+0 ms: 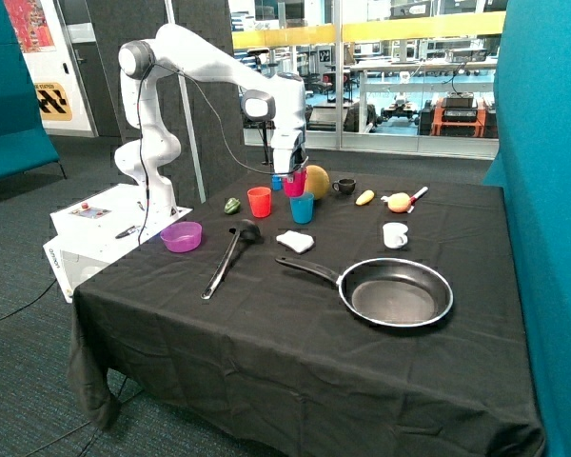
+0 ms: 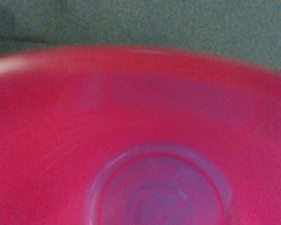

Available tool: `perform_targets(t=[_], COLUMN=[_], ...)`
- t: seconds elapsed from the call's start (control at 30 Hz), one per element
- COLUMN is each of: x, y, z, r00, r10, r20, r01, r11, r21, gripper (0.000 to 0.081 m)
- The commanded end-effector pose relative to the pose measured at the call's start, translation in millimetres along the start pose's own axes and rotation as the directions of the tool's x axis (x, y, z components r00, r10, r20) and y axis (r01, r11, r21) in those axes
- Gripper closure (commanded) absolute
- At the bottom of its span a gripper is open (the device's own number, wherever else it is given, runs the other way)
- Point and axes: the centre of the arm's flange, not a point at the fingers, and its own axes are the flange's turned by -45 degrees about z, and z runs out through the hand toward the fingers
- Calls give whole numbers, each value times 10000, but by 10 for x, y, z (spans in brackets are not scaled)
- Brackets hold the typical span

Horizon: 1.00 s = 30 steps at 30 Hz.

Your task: Stack the cups

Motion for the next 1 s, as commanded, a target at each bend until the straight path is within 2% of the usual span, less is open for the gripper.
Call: perform_targets(t=[0.0, 0.5, 0.73, 0.97], x=[-7, 23, 211, 318], y=[-40, -25, -29, -54], z=[53, 71, -78, -138], r00=[10000, 10000, 9998, 9993], r10=[-29, -75, -200, -364], r20=[-6, -6, -5, -4], r01=[29, 75, 200, 364], r11=[10000, 10000, 9998, 9993], r21=[-43, -43, -43, -43], gripper=[808, 808, 808, 808])
